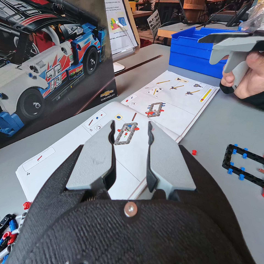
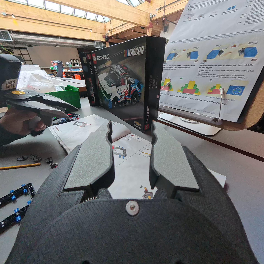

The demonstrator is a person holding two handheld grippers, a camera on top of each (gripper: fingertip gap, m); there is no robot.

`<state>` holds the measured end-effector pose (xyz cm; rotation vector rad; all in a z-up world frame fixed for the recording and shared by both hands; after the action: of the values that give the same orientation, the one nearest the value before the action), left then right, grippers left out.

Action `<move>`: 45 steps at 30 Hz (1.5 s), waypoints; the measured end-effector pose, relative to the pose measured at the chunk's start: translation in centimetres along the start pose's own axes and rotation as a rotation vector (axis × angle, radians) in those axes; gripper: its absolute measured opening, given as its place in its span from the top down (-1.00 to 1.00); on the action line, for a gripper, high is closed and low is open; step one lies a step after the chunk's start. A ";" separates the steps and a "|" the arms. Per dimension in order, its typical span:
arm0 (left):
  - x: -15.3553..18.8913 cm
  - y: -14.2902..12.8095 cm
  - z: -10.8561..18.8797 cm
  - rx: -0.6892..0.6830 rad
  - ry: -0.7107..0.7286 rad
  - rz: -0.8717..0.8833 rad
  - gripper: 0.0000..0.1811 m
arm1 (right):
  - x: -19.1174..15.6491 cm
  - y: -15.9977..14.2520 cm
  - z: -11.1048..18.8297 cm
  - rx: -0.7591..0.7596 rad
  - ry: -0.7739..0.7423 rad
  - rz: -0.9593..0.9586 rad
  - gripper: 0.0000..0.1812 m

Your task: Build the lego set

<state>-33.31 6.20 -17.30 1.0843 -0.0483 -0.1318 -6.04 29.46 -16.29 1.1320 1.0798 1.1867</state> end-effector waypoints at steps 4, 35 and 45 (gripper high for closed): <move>0.2 0.0 -0.2 -0.030 -0.008 0.020 0.53 | -0.7 -0.3 -0.6 -0.039 0.045 0.014 0.45; 3.6 -1.6 6.2 -0.093 0.179 0.032 0.65 | -1.9 -1.3 -0.4 -0.138 0.081 0.084 0.56; -2.0 -9.1 21.9 -0.344 0.473 0.323 0.46 | -2.0 -1.4 -0.4 -0.141 0.115 0.061 0.57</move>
<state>-38.27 -16.97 -15.06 0.7298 0.2174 0.3963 -6.40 27.47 -17.69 1.0032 1.0369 1.3682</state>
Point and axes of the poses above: each gripper's, where its closed fingertips meet, z back along the fingers, y out of its top, x = y × z across the jaws, the point moved 10 cm from there along z, back along the fingers, and after that the axes turned 10 degrees about -x, right-handed, at the moved point
